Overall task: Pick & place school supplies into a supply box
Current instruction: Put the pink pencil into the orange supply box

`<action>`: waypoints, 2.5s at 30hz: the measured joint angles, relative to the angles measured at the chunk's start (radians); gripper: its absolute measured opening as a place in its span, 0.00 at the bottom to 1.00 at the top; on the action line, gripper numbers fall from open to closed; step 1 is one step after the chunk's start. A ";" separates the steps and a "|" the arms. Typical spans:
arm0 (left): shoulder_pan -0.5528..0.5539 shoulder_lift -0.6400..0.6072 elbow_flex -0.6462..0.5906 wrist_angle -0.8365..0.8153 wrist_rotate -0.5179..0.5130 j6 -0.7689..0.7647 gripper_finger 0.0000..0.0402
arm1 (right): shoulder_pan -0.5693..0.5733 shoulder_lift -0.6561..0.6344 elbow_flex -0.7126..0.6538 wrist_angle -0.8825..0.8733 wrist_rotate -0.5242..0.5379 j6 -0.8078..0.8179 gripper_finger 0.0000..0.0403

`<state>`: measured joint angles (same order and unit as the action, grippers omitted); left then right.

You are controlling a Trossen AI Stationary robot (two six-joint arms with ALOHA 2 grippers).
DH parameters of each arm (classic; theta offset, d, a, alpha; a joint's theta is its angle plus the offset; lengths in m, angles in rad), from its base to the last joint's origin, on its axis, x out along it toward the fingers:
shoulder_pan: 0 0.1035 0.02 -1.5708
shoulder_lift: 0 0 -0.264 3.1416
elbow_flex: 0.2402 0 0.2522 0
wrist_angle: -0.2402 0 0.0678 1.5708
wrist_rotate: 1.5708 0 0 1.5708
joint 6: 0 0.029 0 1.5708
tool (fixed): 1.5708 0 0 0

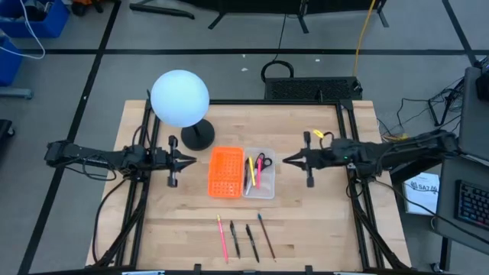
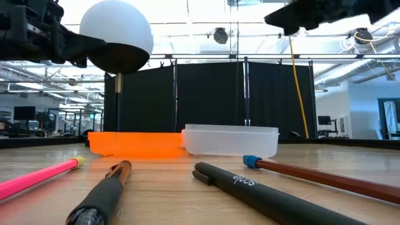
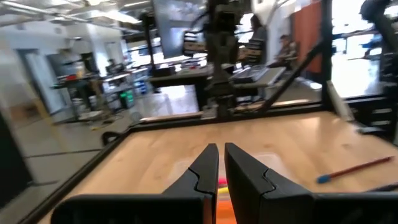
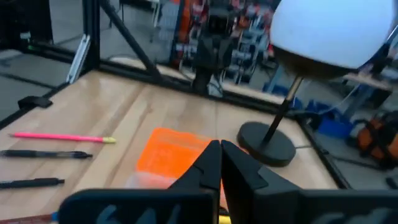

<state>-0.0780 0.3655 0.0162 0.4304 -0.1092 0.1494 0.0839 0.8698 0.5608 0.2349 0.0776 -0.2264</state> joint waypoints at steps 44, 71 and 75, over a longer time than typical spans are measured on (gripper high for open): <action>-0.411 1.074 1.100 -1.125 -0.361 -0.665 0.03 | -0.038 -0.335 -0.432 0.127 -0.265 0.033 0.00; -0.354 1.507 1.393 -1.282 0.078 0.256 0.36 | -0.038 -0.335 -0.432 0.142 -0.263 0.084 0.00; -0.354 1.508 1.347 -1.298 0.116 0.343 0.42 | -0.038 -0.334 -0.432 0.140 -0.263 0.084 0.00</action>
<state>-0.4320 1.8736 1.3628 -0.8672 0.0068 0.4922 0.0460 0.5354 0.1284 0.3749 -0.1856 -0.1425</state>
